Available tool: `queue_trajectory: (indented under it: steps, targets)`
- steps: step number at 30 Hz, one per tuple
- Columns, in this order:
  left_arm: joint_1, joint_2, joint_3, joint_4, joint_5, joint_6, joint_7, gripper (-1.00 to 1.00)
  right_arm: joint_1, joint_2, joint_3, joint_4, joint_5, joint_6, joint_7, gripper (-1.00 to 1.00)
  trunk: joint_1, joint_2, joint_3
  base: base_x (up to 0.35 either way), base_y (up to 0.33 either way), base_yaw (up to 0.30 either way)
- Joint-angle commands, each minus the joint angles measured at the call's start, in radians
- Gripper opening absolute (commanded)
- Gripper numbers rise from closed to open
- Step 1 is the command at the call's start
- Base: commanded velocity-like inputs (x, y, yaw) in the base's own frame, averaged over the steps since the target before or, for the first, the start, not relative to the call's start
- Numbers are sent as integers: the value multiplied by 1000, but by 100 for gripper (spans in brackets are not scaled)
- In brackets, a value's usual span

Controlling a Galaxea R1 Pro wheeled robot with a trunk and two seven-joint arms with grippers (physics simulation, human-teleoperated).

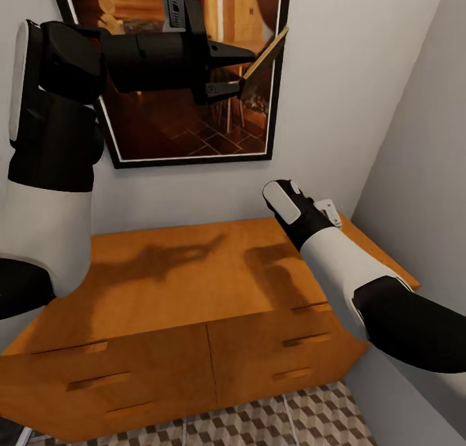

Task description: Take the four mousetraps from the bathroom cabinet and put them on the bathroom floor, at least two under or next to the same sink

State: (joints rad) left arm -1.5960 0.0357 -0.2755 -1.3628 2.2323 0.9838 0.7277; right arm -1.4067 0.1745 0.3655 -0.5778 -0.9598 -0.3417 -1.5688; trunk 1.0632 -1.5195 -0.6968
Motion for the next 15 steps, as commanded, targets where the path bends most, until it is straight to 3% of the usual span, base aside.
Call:
queue_trajectory:
  steps: [1,9,15]
  targets:
    - [-1,1,-1,-1,9,-1,9,-100,-1,0,4,1,-3,-8,-2,100,0,0,-1,109,259,0]
    - [-1,1,-1,0,8,-1,9,-100,-1,0,3,1,-3,-8,-2,100,0,0,-1,172,228,0]
    - [-1,1,-1,1,6,-1,8,-100,-1,0,3,0,-3,-8,-2,100,0,0,-1,78,64,0]
